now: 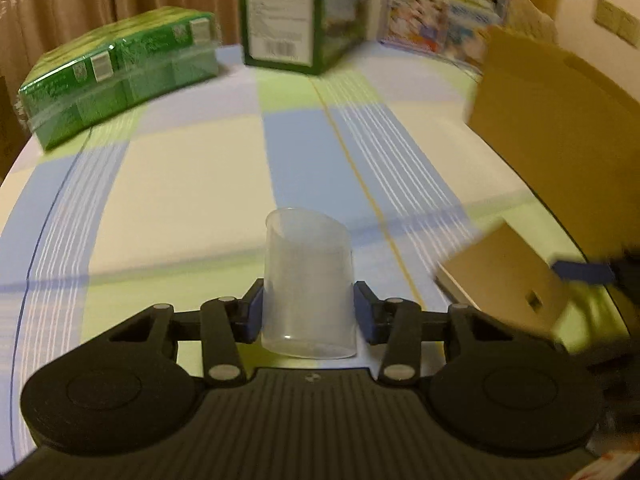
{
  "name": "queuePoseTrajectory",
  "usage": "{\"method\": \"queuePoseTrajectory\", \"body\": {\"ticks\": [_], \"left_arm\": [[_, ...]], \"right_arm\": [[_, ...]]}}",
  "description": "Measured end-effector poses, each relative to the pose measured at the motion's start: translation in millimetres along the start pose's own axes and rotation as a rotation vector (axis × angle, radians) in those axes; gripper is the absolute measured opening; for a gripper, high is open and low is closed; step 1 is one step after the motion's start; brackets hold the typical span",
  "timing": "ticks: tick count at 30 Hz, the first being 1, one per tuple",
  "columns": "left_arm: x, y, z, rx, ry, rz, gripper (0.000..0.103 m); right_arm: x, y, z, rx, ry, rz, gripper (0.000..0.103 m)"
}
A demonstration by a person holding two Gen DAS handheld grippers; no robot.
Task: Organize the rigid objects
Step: 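Grasp the gold TP-LINK router with the right gripper while the left grasps the clear cup, then lift the router and clear cup and carry both toward the cardboard box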
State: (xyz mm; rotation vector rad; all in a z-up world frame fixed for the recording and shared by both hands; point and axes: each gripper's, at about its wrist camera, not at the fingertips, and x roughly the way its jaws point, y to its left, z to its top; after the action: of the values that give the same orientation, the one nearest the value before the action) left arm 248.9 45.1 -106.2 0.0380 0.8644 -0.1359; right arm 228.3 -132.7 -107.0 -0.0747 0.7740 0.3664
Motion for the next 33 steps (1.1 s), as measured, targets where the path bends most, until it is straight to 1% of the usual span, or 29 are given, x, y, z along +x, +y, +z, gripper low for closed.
{"method": "queuePoseTrajectory", "body": {"ticks": [3,7,11,13,16,18,26,29,33], "left_arm": [[-30.5,-16.0,-27.1,0.019,0.013,-0.031,0.040],[-65.9,-29.4,-63.8,-0.002,0.019,-0.058,0.040],[-83.9,-35.8,-90.1,-0.036,0.028,-0.068,0.039],[-88.7,-36.6,-97.3,-0.053,0.017,-0.073,0.040],[-93.1,-39.8,-102.4,-0.041,-0.004,-0.056,0.046],[-95.9,-41.9,-104.4,-0.027,-0.028,-0.043,0.055],[-94.4,-52.6,-103.3,0.049,-0.091,0.004,0.056],[-90.3,-56.1,-104.2,0.065,-0.082,0.020,0.056],[-87.1,-55.6,-106.3,0.053,-0.065,0.023,0.056]], "right_arm": [[-20.5,4.2,-15.3,0.004,0.013,-0.008,0.083],[-54.7,4.0,-40.5,0.037,0.029,-0.023,0.083],[-86.8,5.4,-66.9,0.037,0.039,-0.031,0.083],[-94.3,5.9,-76.4,0.037,0.044,-0.026,0.083],[-97.4,5.8,-86.2,0.047,0.055,-0.023,0.083],[-96.6,6.4,-87.9,0.043,0.054,-0.023,0.084],[-91.3,3.0,-90.8,0.020,0.018,-0.017,0.087],[-90.3,4.0,-92.1,0.009,0.008,-0.023,0.087],[-88.9,6.7,-93.6,-0.007,-0.002,-0.035,0.087]]}}
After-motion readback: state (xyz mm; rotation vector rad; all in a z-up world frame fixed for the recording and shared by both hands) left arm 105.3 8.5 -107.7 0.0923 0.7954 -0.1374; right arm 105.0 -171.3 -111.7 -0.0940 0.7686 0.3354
